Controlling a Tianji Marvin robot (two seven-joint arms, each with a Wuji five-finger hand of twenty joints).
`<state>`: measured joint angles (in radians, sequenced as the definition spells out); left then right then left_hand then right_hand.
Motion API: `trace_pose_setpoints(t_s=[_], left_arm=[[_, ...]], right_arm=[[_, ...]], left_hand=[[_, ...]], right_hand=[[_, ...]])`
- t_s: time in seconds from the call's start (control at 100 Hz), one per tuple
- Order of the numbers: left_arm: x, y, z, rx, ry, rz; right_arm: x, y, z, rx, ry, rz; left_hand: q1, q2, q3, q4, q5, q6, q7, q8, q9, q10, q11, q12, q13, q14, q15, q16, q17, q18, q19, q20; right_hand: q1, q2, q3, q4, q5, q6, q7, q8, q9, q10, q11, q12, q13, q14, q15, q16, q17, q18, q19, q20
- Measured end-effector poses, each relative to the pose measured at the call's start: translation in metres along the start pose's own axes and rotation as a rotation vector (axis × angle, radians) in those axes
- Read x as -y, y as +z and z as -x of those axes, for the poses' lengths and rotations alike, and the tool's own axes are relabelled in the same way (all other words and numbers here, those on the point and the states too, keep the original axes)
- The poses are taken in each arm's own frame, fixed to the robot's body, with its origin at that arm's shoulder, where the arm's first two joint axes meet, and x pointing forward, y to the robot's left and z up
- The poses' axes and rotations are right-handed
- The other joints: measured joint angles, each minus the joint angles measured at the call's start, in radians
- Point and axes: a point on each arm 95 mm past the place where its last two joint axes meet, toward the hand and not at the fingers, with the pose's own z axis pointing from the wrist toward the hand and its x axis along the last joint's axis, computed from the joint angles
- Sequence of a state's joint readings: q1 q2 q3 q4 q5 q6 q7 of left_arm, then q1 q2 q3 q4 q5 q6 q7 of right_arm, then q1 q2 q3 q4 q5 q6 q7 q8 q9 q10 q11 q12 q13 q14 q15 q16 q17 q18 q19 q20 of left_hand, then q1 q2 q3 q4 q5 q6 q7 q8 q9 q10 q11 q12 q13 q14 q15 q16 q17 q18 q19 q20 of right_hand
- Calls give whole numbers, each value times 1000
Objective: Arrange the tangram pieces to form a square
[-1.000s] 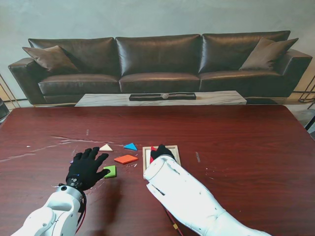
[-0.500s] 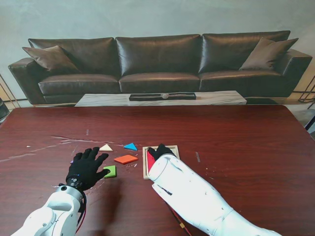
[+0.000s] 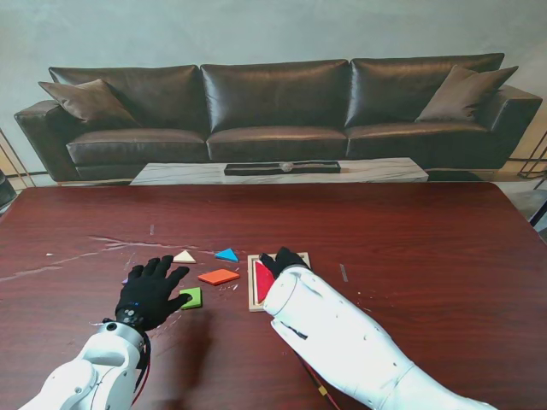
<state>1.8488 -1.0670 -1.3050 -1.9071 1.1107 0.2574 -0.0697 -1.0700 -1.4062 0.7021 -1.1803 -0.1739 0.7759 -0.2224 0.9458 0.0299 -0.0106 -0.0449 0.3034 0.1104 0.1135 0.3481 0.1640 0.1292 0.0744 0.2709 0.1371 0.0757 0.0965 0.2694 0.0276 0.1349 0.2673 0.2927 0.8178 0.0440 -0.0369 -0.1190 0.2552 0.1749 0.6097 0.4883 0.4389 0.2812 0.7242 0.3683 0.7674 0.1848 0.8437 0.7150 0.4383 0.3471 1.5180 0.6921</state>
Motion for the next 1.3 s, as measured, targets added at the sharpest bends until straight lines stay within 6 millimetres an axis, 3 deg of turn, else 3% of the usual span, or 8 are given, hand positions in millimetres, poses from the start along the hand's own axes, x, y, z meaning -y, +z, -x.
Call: trace_pose_setpoints(t_s=[0.06,0.19,0.5,0.61,0.96,1.11,1.3], left_arm=[[0,0,0,0,0,0],[0,0,0,-5,-1,-2],[4,0,-4,-176,-100,2],[7,-2,-7,-282,-136,-4],[13,5,-1,-414,-155,58],[18,6,2,-417,-130,54],[20,6,2,-417,-109,51]], right_arm=[[-2,-1,-1,-21,-1,9],[-7,-5,0,-51,-17,28],[-13,-4,5,-62,-23,78],[-13,2,7,-63,12,97],[-10,10,6,-55,96,120],[-13,2,1,-89,87,155],[-16,-12,-9,-137,83,158]], left_hand=[[0,0,0,0,0,0,0,0,0,0,0,0,0,0,0,0,0,0,0,0],[-1,0,0,0,0,0,0,0,0,0,0,0,0,0,0,0,0,0,0,0],[-42,11,0,0,0,-20,0,0,0,-13,0,0,-29,-23,-14,-6,-30,-24,-58,-6],[-79,12,-7,0,0,-35,0,0,0,-39,0,0,-32,-34,-23,-11,-48,-24,-95,-15],[-112,15,-7,0,1,-39,0,0,3,-39,-10,-3,-43,-48,-36,-29,-49,-19,-128,-23],[-112,15,-7,0,1,-39,0,0,3,-39,-12,-3,-43,-48,-36,-30,-49,-17,-130,-23],[-112,15,-7,0,1,-39,0,0,3,-39,-12,-3,-43,-48,-36,-30,-49,-16,-130,-23]], right_hand=[[0,0,0,0,25,-12,3,-3,22,-28,-7,-6,-31,0,-62,-24,-65,-8,-60,-20],[0,0,0,0,38,-23,-21,-3,35,-41,-24,-10,-80,8,-209,-102,-124,-10,-145,-70],[0,0,0,0,41,-25,-24,-3,50,-49,-31,-10,-119,37,-306,-150,-187,-1,-247,-161],[0,0,0,0,41,-25,-23,-3,50,-49,-32,-10,-119,57,-327,-163,-187,3,-256,-182],[0,8,0,0,52,-25,-12,-2,61,-41,-23,-10,-105,92,-341,-186,-173,41,-264,-210],[24,9,-1,1,52,-25,6,5,63,-35,-3,-7,-52,93,-314,-186,-137,44,-256,-211],[50,19,0,1,75,-23,18,5,105,-27,24,6,62,104,-275,-186,-37,92,-212,-211]])
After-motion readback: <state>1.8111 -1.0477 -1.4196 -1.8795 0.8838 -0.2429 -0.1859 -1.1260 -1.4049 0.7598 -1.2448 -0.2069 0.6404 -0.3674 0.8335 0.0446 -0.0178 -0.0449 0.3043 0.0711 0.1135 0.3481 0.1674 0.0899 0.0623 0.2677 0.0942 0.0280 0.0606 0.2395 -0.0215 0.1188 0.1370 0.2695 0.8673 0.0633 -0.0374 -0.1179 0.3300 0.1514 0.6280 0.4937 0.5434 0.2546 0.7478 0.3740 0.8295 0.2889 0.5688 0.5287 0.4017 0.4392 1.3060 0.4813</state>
